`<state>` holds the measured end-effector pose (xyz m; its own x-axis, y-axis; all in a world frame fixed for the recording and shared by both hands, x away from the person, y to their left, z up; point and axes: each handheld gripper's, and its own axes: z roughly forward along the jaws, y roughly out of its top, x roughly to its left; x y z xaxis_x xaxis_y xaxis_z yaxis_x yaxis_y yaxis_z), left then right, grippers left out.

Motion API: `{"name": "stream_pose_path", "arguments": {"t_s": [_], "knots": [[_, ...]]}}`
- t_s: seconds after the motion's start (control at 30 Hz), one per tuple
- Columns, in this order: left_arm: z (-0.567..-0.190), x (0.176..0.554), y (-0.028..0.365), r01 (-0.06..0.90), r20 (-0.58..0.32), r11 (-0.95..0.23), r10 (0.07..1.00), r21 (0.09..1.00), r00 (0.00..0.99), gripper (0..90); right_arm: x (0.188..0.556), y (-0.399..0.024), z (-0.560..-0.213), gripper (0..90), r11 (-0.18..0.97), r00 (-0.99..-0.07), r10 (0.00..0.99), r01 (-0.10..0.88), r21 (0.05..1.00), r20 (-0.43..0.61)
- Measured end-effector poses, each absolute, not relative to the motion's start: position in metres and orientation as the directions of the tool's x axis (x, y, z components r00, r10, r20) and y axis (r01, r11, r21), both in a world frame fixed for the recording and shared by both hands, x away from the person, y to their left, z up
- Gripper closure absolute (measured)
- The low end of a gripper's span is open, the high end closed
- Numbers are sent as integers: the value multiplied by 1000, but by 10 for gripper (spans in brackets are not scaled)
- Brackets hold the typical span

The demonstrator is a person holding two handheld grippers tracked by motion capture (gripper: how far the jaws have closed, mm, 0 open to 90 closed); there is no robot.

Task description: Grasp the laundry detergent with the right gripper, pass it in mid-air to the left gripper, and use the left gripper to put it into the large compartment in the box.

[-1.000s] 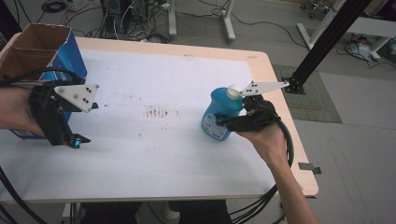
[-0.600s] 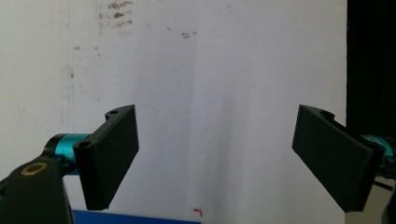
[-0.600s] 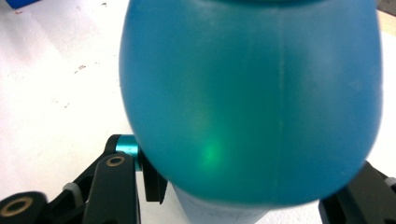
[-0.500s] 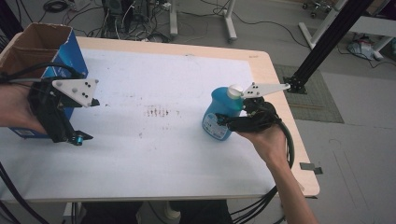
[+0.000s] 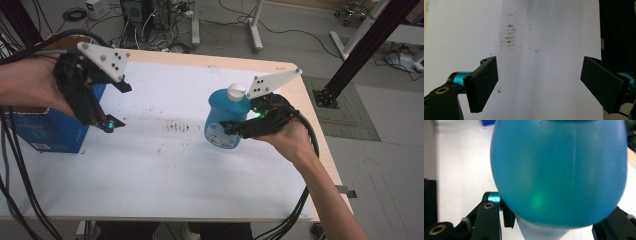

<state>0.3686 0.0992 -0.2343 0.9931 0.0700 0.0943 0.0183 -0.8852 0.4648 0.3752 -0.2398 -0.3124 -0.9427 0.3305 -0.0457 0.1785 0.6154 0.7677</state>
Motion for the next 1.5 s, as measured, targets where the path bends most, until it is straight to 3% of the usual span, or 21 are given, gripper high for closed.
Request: {"name": "stream_pose_path", "arguments": {"t_s": [0.2,0.33,1.03,1.5], "knots": [[-213,375,69,17,66,-863,58,504,996,146,382,-208,-296,473,645,-983,179,84,760,-44],[-209,378,51,28,62,-877,66,479,996,146,384,-190,-295,473,663,-991,122,44,747,-50],[-224,381,-4,23,55,-901,51,433,997,149,386,-167,-303,471,655,-997,74,24,755,-32],[-228,384,-8,28,41,-898,51,439,998,239,385,-167,-306,471,646,-996,83,29,763,-33]]}}
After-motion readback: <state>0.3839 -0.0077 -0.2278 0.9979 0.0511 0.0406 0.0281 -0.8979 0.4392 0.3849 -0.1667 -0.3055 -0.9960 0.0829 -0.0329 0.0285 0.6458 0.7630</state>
